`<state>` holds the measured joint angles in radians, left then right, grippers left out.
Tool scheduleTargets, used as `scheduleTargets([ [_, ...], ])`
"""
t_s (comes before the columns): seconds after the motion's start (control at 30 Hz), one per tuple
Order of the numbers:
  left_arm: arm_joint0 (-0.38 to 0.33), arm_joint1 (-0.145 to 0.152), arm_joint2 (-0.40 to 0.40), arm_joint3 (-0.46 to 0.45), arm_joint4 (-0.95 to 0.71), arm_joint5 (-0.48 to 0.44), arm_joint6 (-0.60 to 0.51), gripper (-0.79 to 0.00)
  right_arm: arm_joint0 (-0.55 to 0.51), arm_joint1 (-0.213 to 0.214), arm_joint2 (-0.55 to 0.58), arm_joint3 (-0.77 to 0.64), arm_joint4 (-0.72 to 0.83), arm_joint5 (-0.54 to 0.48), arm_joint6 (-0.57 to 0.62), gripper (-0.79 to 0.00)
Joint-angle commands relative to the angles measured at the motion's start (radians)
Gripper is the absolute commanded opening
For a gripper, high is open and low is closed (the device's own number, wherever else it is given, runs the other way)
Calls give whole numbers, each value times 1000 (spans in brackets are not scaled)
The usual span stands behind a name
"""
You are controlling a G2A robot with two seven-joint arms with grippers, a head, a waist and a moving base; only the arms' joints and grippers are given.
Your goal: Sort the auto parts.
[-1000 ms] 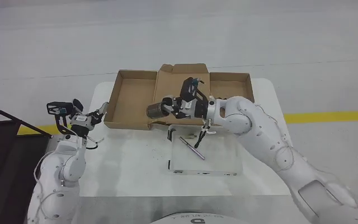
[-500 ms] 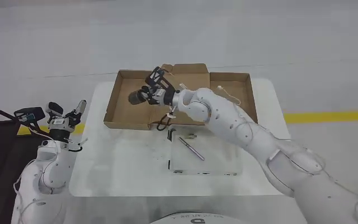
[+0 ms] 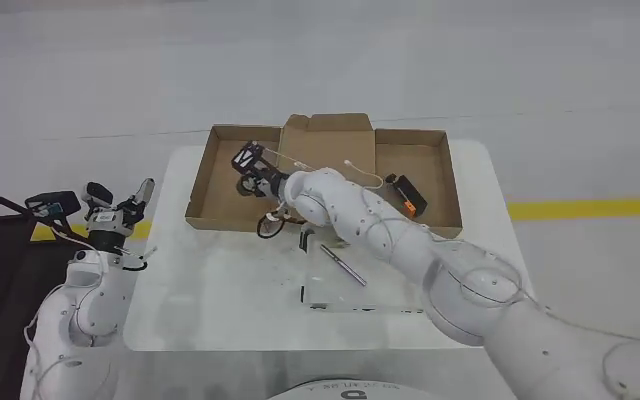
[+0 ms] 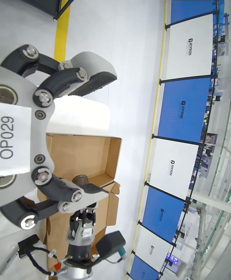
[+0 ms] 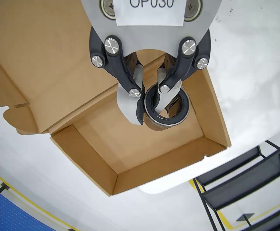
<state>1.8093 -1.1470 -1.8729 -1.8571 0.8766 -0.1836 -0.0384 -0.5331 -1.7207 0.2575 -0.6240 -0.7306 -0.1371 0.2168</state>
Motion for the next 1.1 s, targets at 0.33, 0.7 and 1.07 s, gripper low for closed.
scheduleTargets([
  [0.33, 0, 0, 0, 0, 0, 0, 0, 0, 29, -115, 2, 178, -26, -28, 30, 0],
  [0.7, 0, 0, 0, 0, 0, 0, 0, 0, 79, -97, 159, 245, 165, -441, -201, 0],
  [1.07, 0, 0, 0, 0, 0, 0, 0, 0, 22, 120, 299, 208, 15, -875, -680, 0],
])
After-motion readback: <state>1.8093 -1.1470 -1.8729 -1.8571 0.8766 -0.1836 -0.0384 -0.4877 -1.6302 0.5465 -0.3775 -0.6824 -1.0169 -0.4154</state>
